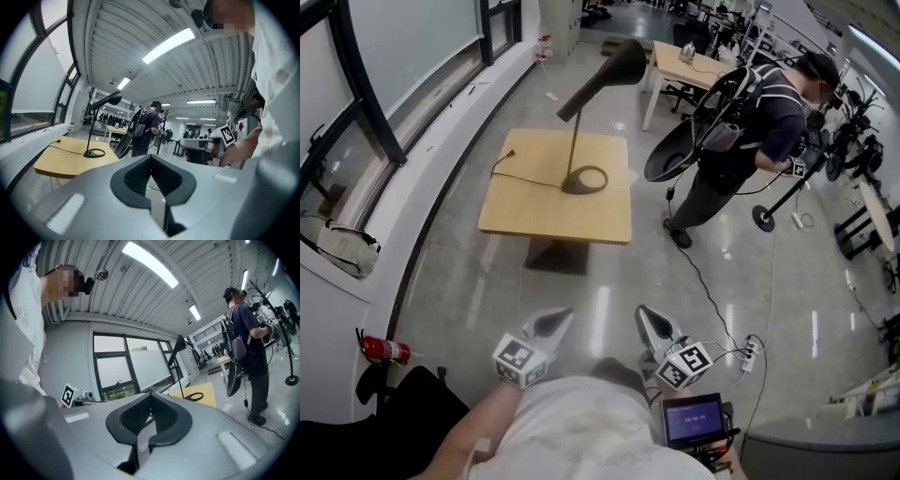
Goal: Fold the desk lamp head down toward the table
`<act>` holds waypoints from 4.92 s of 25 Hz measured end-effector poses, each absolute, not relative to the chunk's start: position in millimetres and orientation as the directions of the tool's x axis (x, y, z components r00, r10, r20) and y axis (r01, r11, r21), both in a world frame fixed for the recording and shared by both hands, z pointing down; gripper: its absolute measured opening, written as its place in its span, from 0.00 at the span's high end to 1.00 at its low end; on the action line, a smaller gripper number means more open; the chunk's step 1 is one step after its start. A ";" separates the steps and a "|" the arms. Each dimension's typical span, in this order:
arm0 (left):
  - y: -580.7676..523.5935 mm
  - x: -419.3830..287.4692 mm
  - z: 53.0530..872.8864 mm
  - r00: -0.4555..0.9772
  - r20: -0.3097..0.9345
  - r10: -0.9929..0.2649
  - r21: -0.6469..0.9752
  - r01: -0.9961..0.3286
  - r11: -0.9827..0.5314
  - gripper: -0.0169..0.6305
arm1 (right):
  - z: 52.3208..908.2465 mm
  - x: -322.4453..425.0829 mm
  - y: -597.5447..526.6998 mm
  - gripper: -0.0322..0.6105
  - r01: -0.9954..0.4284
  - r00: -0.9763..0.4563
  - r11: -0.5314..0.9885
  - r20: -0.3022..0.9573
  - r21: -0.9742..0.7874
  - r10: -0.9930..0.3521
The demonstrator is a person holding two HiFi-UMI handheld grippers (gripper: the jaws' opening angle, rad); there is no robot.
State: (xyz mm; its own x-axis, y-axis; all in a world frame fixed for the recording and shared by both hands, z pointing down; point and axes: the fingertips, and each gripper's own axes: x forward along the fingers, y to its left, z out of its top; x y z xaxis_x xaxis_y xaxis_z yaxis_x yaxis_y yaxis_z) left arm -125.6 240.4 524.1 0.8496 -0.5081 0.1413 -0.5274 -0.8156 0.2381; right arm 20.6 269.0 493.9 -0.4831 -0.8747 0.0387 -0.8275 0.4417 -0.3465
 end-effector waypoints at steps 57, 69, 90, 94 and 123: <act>160.1 -0.3 492.8 0.734 0.196 -0.651 0.209 -0.680 -0.703 0.97 | 481.2 131.9 157.6 0.93 -0.702 -0.672 0.620 0.036 -0.350 -0.740; 121.1 -31.0 496.3 0.684 0.190 -0.705 0.215 -0.729 -0.649 0.97 | 489.1 117.5 111.3 0.93 -0.687 -0.688 0.623 0.059 -0.374 -0.723; -21.4 -58.0 474.1 0.726 0.104 -0.679 0.196 -0.685 -0.702 0.97 | 464.9 91.6 -13.1 0.93 -0.747 -0.626 0.579 0.054 -0.326 -0.778; -38.5 -55.9 471.5 0.745 0.102 -0.660 0.197 -0.665 -0.720 0.97 | 460.2 93.8 -27.3 0.93 -0.765 -0.605 0.561 0.055 -0.317 -0.794; -92.9 -83.5 487.1 0.733 0.143 -0.665 0.199 -0.679 -0.707 0.97 | 461.3 78.2 -103.4 0.93 -0.758 -0.624 0.583 0.068 -0.292 -0.778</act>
